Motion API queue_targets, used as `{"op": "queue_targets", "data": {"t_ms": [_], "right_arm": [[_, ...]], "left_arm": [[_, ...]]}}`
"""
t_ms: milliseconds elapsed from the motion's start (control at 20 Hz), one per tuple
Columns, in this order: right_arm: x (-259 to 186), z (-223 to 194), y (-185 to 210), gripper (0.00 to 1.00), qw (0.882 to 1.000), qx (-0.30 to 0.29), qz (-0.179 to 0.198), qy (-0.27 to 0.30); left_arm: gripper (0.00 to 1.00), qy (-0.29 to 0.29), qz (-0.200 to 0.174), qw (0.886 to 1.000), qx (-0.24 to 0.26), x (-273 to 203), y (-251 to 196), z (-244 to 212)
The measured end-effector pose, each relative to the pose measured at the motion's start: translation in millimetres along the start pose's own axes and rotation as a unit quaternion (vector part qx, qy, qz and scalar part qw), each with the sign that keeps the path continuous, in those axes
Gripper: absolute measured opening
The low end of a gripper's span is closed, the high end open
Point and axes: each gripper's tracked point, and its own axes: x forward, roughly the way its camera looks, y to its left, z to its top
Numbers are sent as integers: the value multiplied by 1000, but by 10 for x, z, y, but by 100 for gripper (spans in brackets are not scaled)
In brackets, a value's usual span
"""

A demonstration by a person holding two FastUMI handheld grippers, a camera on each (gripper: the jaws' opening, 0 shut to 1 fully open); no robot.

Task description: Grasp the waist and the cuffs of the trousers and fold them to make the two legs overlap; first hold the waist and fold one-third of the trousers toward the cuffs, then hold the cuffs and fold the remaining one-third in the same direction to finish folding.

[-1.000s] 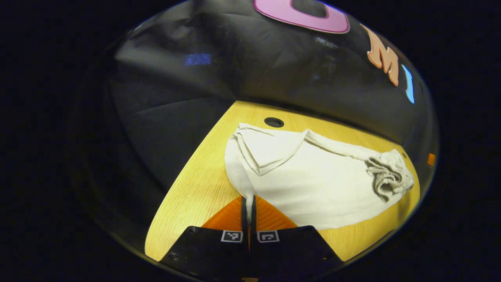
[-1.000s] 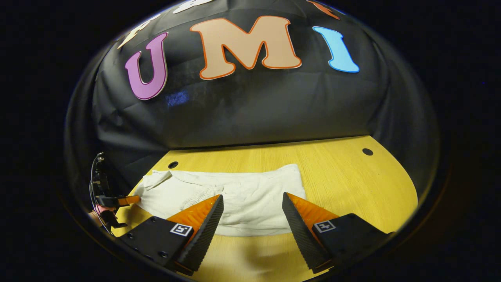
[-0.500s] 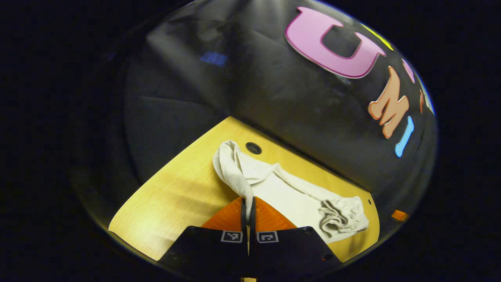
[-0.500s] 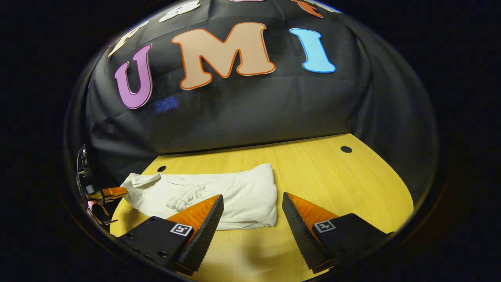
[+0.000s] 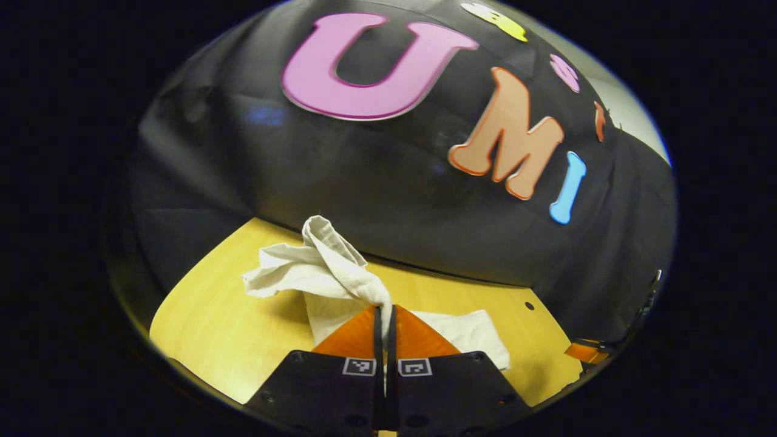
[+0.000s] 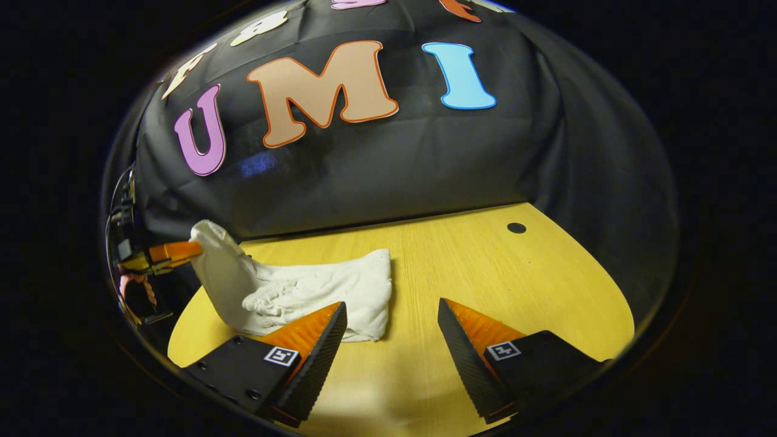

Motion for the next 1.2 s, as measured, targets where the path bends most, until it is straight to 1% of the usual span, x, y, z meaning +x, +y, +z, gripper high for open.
{"op": "queue_targets", "data": {"t_ms": [150,300,400,450,500,600,650,700,750,800,850,950,1100,1150,1200], "right_arm": [[-75,-6,-226,92,1000,-12,2,2],[-118,-25,-445,92,1000,-14,2,6],[-146,-26,-564,92,1000,-14,3,8],[-159,-15,-606,92,1000,-13,4,7],[-181,-16,-652,97,1000,-13,4,6],[-201,-3,-724,97,1000,-12,4,7],[-226,-6,-743,92,1000,-10,5,7],[-234,-9,-755,97,1000,-9,6,6],[-245,-23,-749,97,1000,-8,6,6],[-260,-29,-737,92,1000,-7,8,7],[-263,-36,-714,97,1000,-7,10,8],[-267,-44,-623,97,1000,-3,16,8],[-293,-34,-432,97,1000,6,29,4],[-302,-28,-356,92,999,7,34,2],[-323,-24,-296,97,999,8,37,0]], "left_arm": [[0,21,-39,997,63,154,-757,-140],[0,53,-82,989,108,334,-1457,-518],[0,71,-91,985,126,460,-1715,-818],[2,82,-101,983,131,514,-1831,-1073],[6,97,-113,980,132,532,-1909,-1206],[38,128,-141,974,124,495,-2045,-1539],[54,138,-151,972,119,502,-2102,-1677],[70,143,-151,971,117,498,-2108,-1746],[89,145,-147,971,116,481,-2124,-1801],[93,147,-142,972,117,428,-2126,-1805],[95,147,-138,973,117,378,-2120,-1786],[94,147,-131,974,114,211,-2076,-1732],[95,128,-100,980,113,30,-1854,-1529],[94,122,-88,982,114,-46,-1734,-1459],[94,117,-76,983,119,-122,-1618,-1390]]}}
